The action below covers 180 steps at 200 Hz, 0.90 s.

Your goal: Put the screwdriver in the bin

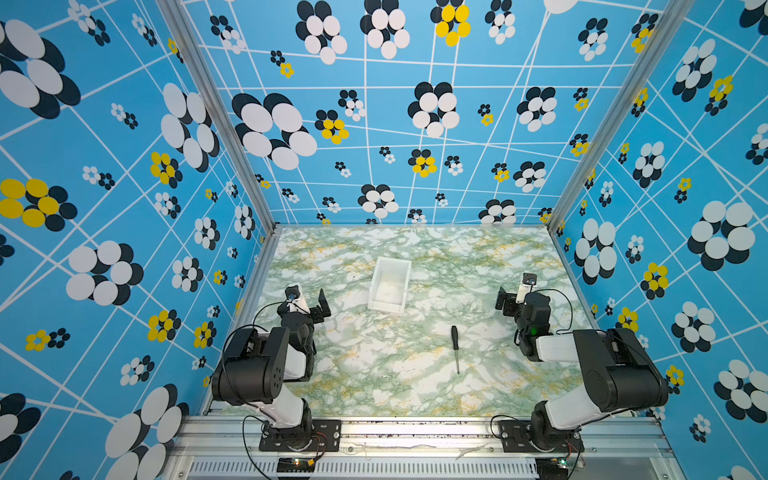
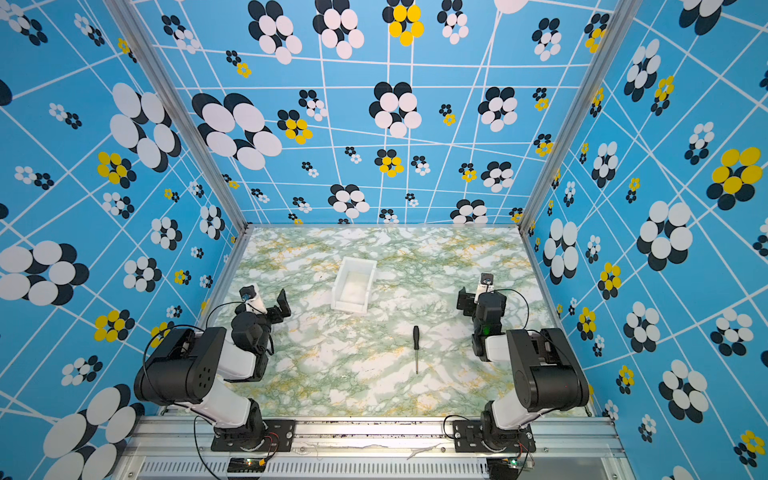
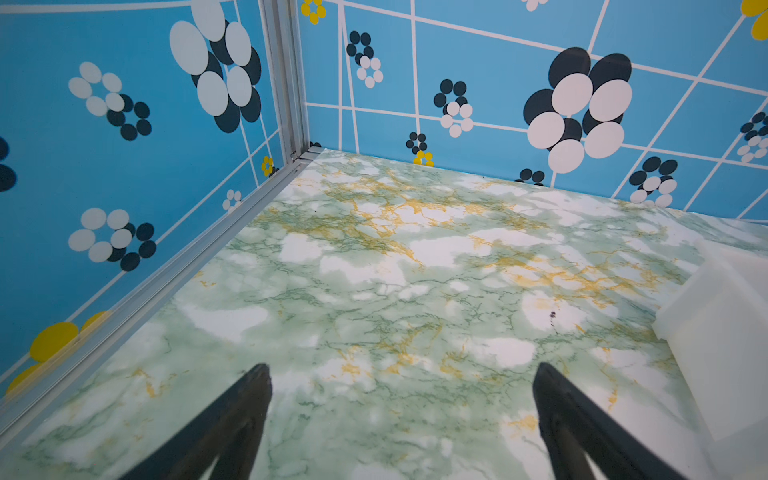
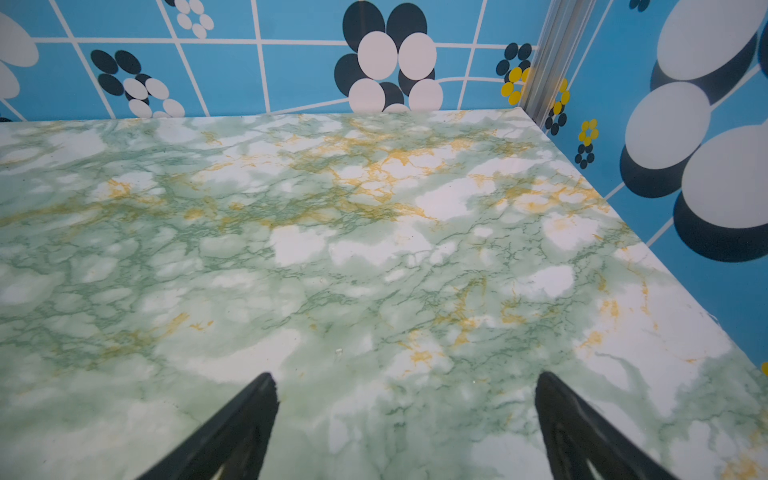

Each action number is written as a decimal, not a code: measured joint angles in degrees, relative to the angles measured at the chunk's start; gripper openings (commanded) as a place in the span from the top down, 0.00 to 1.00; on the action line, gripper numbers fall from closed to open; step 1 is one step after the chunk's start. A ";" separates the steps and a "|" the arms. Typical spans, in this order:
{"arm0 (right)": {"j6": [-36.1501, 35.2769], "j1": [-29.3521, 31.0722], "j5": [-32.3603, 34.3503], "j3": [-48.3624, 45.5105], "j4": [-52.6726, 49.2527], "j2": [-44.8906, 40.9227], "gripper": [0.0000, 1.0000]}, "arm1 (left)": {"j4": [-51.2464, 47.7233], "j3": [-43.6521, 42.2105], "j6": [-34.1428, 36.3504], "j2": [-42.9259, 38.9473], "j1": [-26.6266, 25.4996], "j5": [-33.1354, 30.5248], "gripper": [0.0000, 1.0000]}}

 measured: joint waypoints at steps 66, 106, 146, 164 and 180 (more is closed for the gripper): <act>6.23 0.04 4.81 11.56 -26.40 -14.91 0.01 | -8.22 4.04 1.66 -1.57 0.02 4.33 0.01; 17.97 1.44 1.64 21.33 -45.35 -24.81 0.01 | -24.22 6.78 4.44 -12.13 -0.11 8.90 0.01; 22.38 10.84 -0.50 21.59 -61.90 -25.35 0.03 | -46.01 17.35 11.45 -25.16 -0.31 12.33 0.01; 23.50 14.16 -1.31 22.82 -68.52 -24.28 0.09 | -55.54 19.43 14.10 -28.72 -0.31 12.94 0.01; 24.33 17.42 -1.51 24.37 -73.13 -23.19 0.14 | -64.78 22.47 15.91 -29.16 -0.31 13.31 0.01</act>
